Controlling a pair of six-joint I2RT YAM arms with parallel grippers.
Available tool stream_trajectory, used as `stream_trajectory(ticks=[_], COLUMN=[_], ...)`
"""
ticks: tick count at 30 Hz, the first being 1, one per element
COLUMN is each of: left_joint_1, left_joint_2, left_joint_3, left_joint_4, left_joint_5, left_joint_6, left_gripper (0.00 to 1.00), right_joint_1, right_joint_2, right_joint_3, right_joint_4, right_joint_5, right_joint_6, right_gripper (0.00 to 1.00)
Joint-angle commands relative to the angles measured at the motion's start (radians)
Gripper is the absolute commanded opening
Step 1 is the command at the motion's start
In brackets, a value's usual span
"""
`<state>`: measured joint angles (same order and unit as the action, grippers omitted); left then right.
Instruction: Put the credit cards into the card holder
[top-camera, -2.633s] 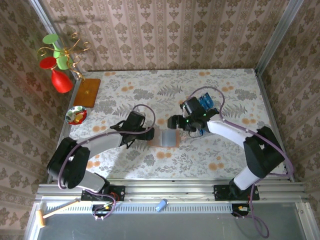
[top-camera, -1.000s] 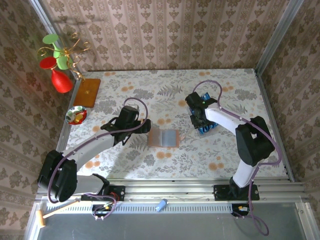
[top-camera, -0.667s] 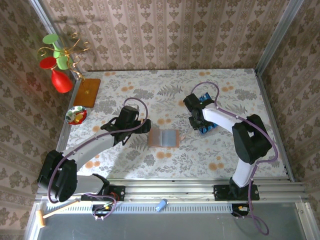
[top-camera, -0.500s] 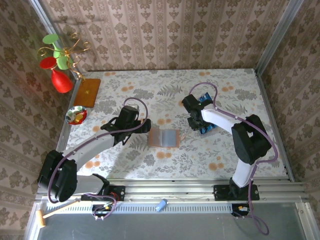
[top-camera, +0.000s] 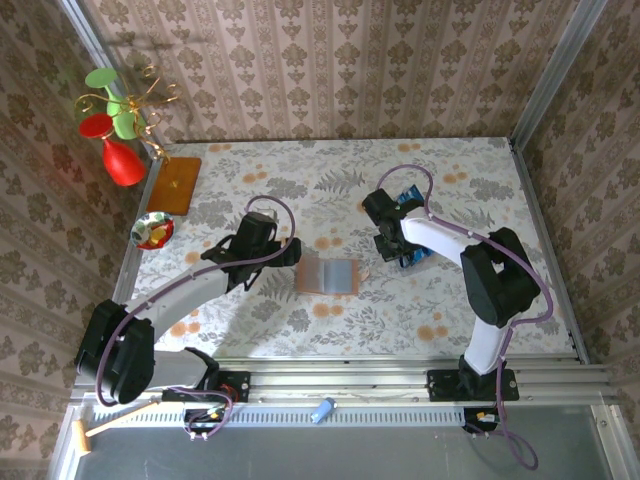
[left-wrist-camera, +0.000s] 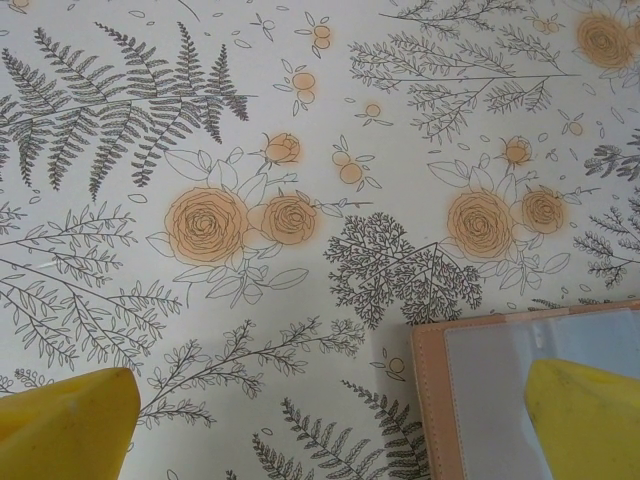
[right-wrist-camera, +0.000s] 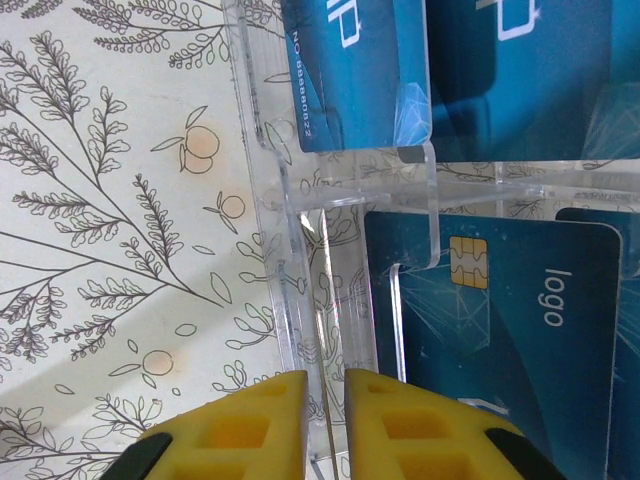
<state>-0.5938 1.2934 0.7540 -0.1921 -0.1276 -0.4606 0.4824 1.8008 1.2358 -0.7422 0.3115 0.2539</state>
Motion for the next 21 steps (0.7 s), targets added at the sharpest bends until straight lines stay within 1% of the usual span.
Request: stream_trajectory(ticks=[1,5,8,15,18,19,21], left_joint_1=[0.005,0.005,0.005,0.005,0.005,0.005,0.005], left_joint_2=[0.004,0.008,0.012,0.016,0.017,0.018,0.022], left_joint_3=[-0.008,-0.003,0.002,0.014,0.015,0.016,0.022], left_joint_4=[0.011,0.011,0.011,0.009,0.009,0.011,0.006], left_joint_5=[0.010,0.013,0.015,0.019,0.020,0.019,0.023], left_joint_6=[-0.002,0.002,0.002,0.007,0.012,0.012,0.015], left_gripper=[1.00,1.00,1.00,1.00,1.00,1.00,1.00], right_joint_1=[-0.002,-0.005,-0.005,-0.005,-0.004,-0.004,-0.002], right_joint_2=[0.011,0.011,0.010,0.002,-0.011,-0.015,-0.026], right_joint_3=[0.023,0.021,0.021,0.026,0.032,0.038,0.044], right_joint_4=[-0.026,-0.026,-0.026,-0.036,-0.046,-0.048,-0.055], right_joint_5=[0.021,0.008,0.000,-0.012,-0.018,-0.021,-0.023], right_joint_6=[-0.023,-0.038,-0.050,-0.094,-0.109,-0.113,-0.120], right_gripper=[0.19,0.14,0.13,0.04,0.03,0.00,0.00])
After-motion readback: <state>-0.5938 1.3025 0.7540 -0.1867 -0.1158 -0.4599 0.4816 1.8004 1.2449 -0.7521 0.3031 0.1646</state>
